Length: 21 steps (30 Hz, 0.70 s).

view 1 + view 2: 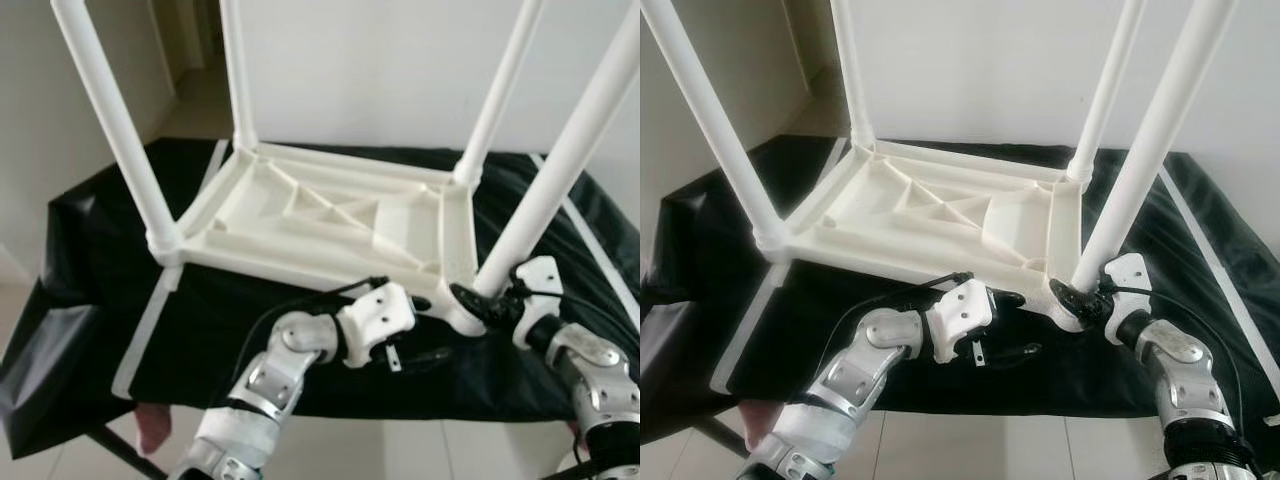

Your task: Building children table

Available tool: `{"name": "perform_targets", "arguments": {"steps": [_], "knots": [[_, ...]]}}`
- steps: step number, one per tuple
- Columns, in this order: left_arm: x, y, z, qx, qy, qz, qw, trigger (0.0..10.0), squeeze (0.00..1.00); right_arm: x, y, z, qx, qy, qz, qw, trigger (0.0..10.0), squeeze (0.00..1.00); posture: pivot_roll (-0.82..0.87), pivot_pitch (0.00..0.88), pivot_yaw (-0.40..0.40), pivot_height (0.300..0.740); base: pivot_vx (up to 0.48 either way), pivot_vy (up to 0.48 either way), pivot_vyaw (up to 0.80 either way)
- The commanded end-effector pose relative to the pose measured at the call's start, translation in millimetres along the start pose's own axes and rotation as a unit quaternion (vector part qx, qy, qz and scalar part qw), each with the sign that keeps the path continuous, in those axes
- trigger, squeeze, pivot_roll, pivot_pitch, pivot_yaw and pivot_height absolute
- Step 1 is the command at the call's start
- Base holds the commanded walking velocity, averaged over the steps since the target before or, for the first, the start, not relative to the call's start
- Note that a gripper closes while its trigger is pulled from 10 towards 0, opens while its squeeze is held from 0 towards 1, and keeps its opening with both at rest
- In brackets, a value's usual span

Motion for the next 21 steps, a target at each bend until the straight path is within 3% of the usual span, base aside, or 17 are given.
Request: {"name": "perform_targets", "arguments": {"steps": [1,9,10,13,17,21], "knots": [[0.7,1.4,9.0,-0.002,0.054,-0.006,0.999,10.0,0.00,-0.2,-1.8,-0.6,0.007,0.007,0.008,1.000,0.0,0.00,-0.03,0.000,-0.014,0.740,0.000,0.000,0.00],[-1.0,2.7,8.7,-0.003,0.053,-0.008,0.999,10.0,0.00,0.9,-4.4,-0.5,-0.010,0.004,0.000,1.000,0.0,0.00,-0.03,0.000,-0.012,0.740,0.000,0.000,0.00],[-1.5,2.7,8.2,-0.002,0.052,-0.009,0.999,10.0,0.00,1.2,-3.9,-1.1,-0.020,-0.009,-0.001,1.000,10.0,0.00,-0.04,0.000,-0.012,0.740,0.000,0.000,0.00],[-1.9,2.4,7.3,-0.001,0.049,-0.009,0.999,10.0,0.00,0.2,-4.6,-4.9,-0.066,-0.059,0.002,0.996,10.0,0.00,-0.04,0.000,-0.011,0.740,0.000,0.000,0.00],[-2.1,2.5,6.6,0.000,0.048,-0.009,0.999,10.0,0.00,0.0,-4.5,-6.3,-0.078,-0.090,0.005,0.993,10.0,0.00,-0.05,0.000,-0.010,0.740,0.000,0.000,0.00],[-2.0,1.7,5.2,0.002,0.046,-0.009,0.999,10.0,0.00,-3.5,-2.2,-7.6,-0.088,-0.159,0.021,0.983,10.0,0.00,-0.05,0.000,-0.009,0.740,0.000,0.000,0.00]]}}
Point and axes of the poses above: a point about 5 cm out from each wrist's last joint towards the gripper, its own x axis pointing back from the gripper into the wrist, its own y axis along the axis of the wrist's last joint, z = x × y, the point moved 2 cm from there along -x, pointing out of the wrist towards the gripper, and after that the axes turned 11 degrees about x, right-handed, at the moved point
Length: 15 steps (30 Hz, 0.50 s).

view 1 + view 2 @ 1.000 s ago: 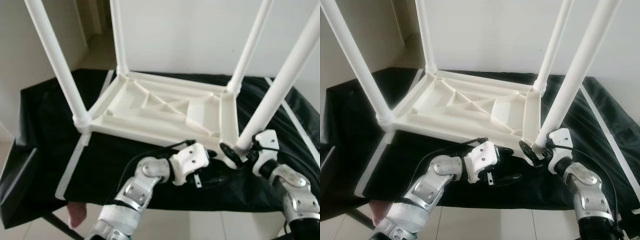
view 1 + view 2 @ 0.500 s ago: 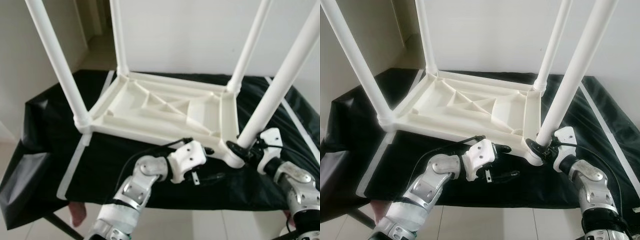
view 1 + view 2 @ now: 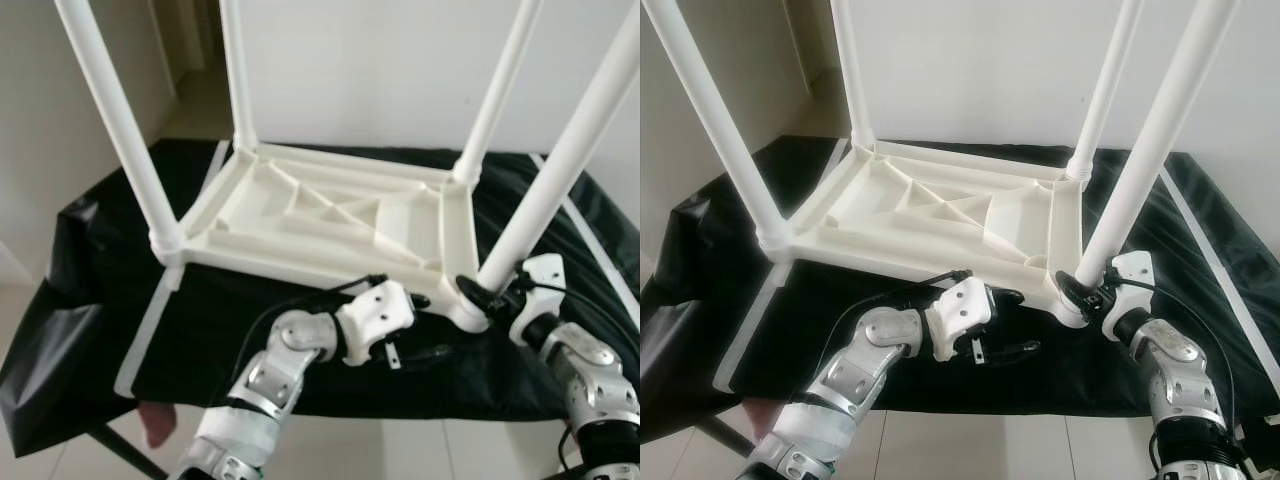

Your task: Building children table

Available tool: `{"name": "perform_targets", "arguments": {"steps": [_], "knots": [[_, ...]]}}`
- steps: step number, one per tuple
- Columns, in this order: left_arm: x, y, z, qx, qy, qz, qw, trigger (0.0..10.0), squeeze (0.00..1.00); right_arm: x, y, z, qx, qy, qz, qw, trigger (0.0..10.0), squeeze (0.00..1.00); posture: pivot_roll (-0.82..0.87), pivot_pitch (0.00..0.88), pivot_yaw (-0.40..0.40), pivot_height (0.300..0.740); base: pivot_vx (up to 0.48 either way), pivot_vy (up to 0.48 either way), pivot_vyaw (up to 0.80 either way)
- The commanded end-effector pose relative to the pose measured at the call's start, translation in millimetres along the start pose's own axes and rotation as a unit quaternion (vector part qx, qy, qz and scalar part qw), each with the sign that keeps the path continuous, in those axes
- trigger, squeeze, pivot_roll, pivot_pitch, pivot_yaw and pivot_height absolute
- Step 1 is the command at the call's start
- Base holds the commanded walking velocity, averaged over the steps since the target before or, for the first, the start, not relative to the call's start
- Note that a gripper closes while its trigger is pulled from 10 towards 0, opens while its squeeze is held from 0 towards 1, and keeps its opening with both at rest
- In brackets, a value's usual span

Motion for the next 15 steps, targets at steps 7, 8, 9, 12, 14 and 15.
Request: {"name": "perform_targets", "arguments": {"steps": [7,8,9,12,14,15], "knots": [[-1.0,-0.6,3.7,0.005,0.045,-0.006,0.999,10.0,0.00,-3.4,3.4,0.5,-0.034,-0.122,0.026,0.992,10.0,0.00,-0.06,0.000,-0.008,0.740,0.000,0.000,0.00],[-1.0,-0.7,3.4,0.005,0.044,-0.006,0.999,10.0,0.00,-4.1,4.4,1.7,-0.032,-0.131,0.027,0.991,10.0,0.00,-0.06,0.000,-0.008,0.740,0.000,0.000,0.00],[-1.5,-0.6,3.2,0.005,0.044,-0.007,0.999,10.0,0.00,-5.3,3.9,4.4,-0.041,-0.154,0.038,0.986,10.0,0.00,-0.06,0.000,-0.008,0.740,0.000,0.000,0.00],[-2.2,-0.1,3.0,0.005,0.044,-0.008,0.999,10.0,0.00,-6.2,1.4,8.2,-0.059,-0.192,0.061,0.978,10.0,0.00,-0.05,0.000,-0.015,0.740,0.000,0.000,0.00],[-2.6,0.1,3.2,0.006,0.044,-0.009,0.999,10.0,0.00,-6.6,0.3,10.2,-0.073,-0.227,0.068,0.969,10.0,0.00,-0.05,0.000,-0.017,0.740,0.000,0.000,0.00],[-3.0,0.4,3.1,0.007,0.046,-0.010,0.999,10.0,0.00,-8.3,1.0,17.8,-0.091,-0.296,0.081,0.947,10.0,0.00,-0.05,0.000,-0.022,0.740,0.000,0.000,0.00]]}}
Point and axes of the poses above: a point about 5 cm out from each wrist's last joint towards the gripper, its own x axis pointing back from the gripper into the wrist, its own y axis along the axis of the wrist's last joint, z = x × y, the point moved 2 cm from there along -x, pointing out of the wrist towards the gripper, and after that the axes turned 11 degrees about x, right-handed, at the moved point
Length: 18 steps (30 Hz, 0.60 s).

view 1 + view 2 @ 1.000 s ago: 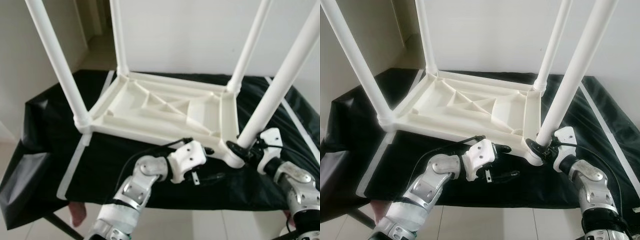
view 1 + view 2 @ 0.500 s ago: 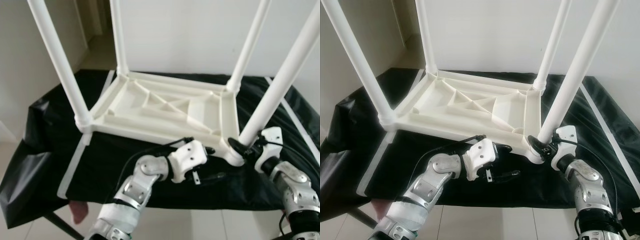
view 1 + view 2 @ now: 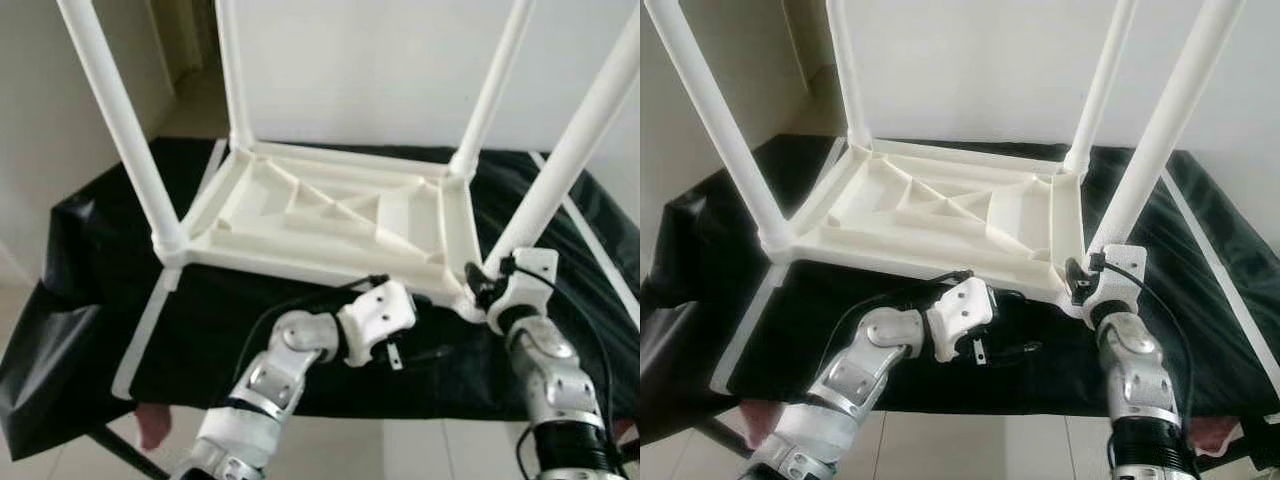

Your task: Building children table

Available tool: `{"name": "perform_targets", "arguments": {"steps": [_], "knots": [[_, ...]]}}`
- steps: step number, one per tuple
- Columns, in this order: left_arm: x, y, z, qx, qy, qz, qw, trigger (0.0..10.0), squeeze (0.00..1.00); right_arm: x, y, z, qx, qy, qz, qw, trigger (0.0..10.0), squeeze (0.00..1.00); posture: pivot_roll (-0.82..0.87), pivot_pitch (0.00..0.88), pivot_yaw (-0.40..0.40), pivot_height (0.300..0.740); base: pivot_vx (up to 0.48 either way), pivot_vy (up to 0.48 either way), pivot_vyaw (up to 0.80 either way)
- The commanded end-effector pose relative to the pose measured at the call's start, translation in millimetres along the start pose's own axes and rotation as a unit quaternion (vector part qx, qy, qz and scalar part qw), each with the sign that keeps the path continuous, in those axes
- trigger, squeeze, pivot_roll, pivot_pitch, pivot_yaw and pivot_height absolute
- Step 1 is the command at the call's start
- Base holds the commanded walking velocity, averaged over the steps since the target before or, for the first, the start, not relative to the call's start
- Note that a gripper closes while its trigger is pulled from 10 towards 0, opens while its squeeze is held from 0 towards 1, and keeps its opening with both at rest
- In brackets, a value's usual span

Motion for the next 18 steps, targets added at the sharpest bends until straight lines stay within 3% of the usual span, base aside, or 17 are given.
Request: {"name": "perform_targets", "arguments": {"steps": [1,4,8,18], "knots": [[-0.5,-0.5,5.1,0.004,0.049,-0.006,0.999,10.0,0.00,1.6,-8.0,0.4,-0.029,-0.079,0.036,0.996,10.0,0.00,-0.05,0.000,-0.022,0.740,0.000,0.000,0.00],[-0.3,-0.4,4.9,0.004,0.050,-0.007,0.999,10.0,0.00,2.9,-7.4,3.7,-0.045,-0.130,0.044,0.990,10.0,0.00,-0.05,0.000,-0.025,0.740,0.000,0.000,0.00],[0.0,-0.9,4.9,0.005,0.051,-0.006,0.999,10.0,0.00,1.1,-4.2,7.4,-0.063,-0.153,0.044,0.985,10.0,0.00,-0.05,0.000,-0.025,0.740,0.000,0.000,0.00],[3.0,-2.0,6.9,0.004,0.057,-0.004,0.998,10.0,0.00,2.4,7.2,7.4,-0.063,-0.154,0.015,0.986,10.0,0.00,-0.03,0.000,-0.030,0.740,0.000,0.000,0.00]]}}
Point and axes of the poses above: a point about 5 cm out from each wrist's last joint towards the gripper, its own x axis pointing back from the gripper into the wrist, its own y axis along the axis of the wrist's last joint, z = x × y, the point moved 2 cm from there along -x, pointing out of the wrist towards the gripper, and after that the axes turned 11 degrees about x, right-handed, at the moved point
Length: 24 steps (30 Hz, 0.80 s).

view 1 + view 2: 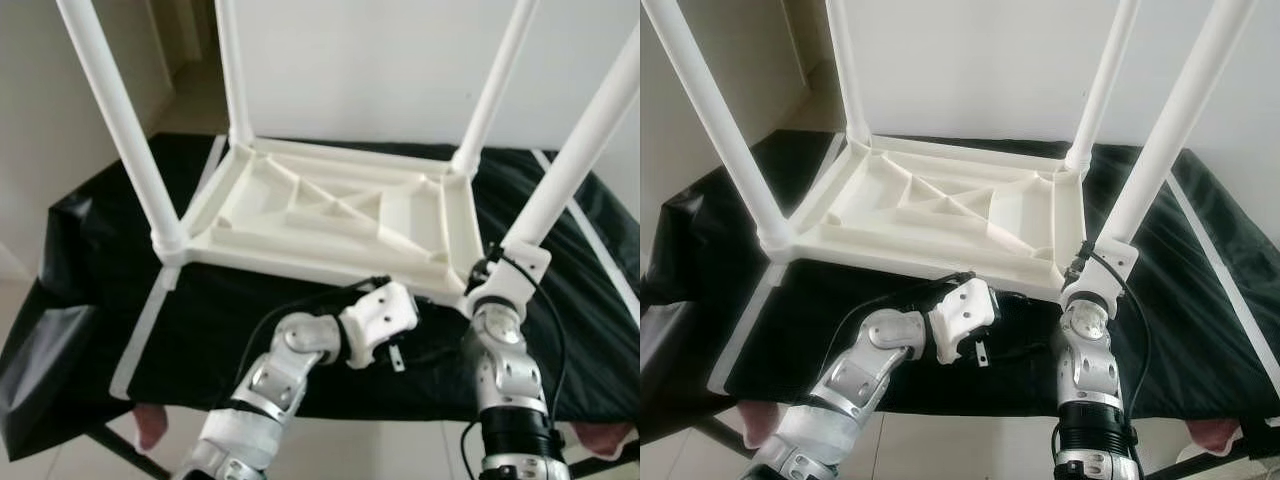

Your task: Building children table

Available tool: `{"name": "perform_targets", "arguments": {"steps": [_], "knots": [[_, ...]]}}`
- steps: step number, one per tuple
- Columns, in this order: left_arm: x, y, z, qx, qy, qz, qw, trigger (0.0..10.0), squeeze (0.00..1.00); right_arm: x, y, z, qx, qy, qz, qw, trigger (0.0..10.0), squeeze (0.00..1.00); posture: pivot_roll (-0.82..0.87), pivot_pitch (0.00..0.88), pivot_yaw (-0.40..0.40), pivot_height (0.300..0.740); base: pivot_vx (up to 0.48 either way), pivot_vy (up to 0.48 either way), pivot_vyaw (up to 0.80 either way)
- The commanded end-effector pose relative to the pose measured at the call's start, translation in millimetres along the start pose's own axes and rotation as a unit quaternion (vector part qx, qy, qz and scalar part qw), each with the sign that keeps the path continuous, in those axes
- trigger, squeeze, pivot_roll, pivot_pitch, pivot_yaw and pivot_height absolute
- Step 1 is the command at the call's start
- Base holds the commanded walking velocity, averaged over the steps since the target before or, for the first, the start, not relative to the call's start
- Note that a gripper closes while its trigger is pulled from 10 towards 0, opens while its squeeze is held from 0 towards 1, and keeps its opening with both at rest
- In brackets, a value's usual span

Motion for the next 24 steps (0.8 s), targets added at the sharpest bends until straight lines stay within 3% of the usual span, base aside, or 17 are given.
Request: {"name": "perform_targets", "arguments": {"steps": [1,2,5,7,10,11,15,17,20,24], "knots": [[1.6,0.9,7.0,-0.001,0.055,-0.007,0.998,10.0,0.00,-0.3,2.8,-5.3,-0.012,-0.004,-0.008,1.000,10.0,0.55,-0.03,0.000,-0.031,0.740,0.000,0.000,0.00],[1.8,0.7,6.9,-0.001,0.055,-0.007,0.998,10.0,0.00,0.8,6.0,-6.2,-0.009,0.001,-0.022,1.000,10.0,1.00,-0.03,0.000,-0.031,0.740,0.000,0.000,0.00],[1.6,0.5,6.4,0.000,0.056,-0.007,0.998,10.0,0.00,2.2,8.1,-7.4,-0.010,0.002,-0.031,0.999,10.0,1.00,-0.03,0.000,-0.031,0.740,0.000,0.000,0.00],[1.9,0.5,6.9,-0.001,0.057,-0.007,0.998,10.0,0.00,13.3,16.4,-6.4,-0.005,0.046,-0.073,0.996,10.0,1.00,-0.03,0.000,-0.031,0.740,0.000,0.000,0.00],[2.1,0.4,7.2,-0.001,0.057,-0.007,0.998,10.0,0.00,16.0,17.5,-6.0,-0.002,0.055,-0.082,0.995,10.0,0.98,-0.03,0.000,-0.031,0.740,0.000,0.000,0.00],[2.3,0.1,7.5,-0.002,0.058,-0.006,0.998,10.0,0.00,18.3,17.4,-6.9,0.001,0.060,-0.086,0.994,10.0,0.00,-0.03,0.000,-0.033,0.740,0.000,0.000,0.00],[2.6,-0.8,7.4,-0.004,0.060,-0.004,0.998,10.0,0.00,34.9,8.6,-20.9,0.012,0.068,-0.095,0.993,10.0,0.00,-0.04,0.000,-0.033,0.740,0.000,0.000,0.00],[2.6,-0.8,7.4,-0.004,0.060,-0.004,0.998,10.0,0.00,34.9,8.6,-20.9,0.012,0.068,-0.095,0.993,10.0,0.00,-0.04,0.000,-0.033,0.740,0.000,0.000,0.00],[1.4,-0.6,4.9,-0.001,0.055,-0.007,0.998,10.0,0.00,54.8,-2.2,-22.2,0.011,0.094,-0.090,0.991,10.0,0.00,-0.05,0.000,-0.029,0.740,0.000,0.000,0.00],[1.4,-0.4,4.7,-0.001,0.054,-0.006,0.999,10.0,0.00,63.9,-6.1,-22.0,0.011,0.109,-0.088,0.990,10.0,0.00,-0.05,0.000,-0.026,0.740,0.000,0.000,0.00]]}}
Point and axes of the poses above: a point about 5 cm out from each wrist's last joint towards the gripper, its own x axis pointing back from the gripper into the wrist, its own y axis along the axis of the wrist's last joint, z = x × y, the point moved 2 cm from there along -x, pointing out of the wrist towards the gripper, and after that the axes turned 11 degrees about x, right-handed, at the moved point
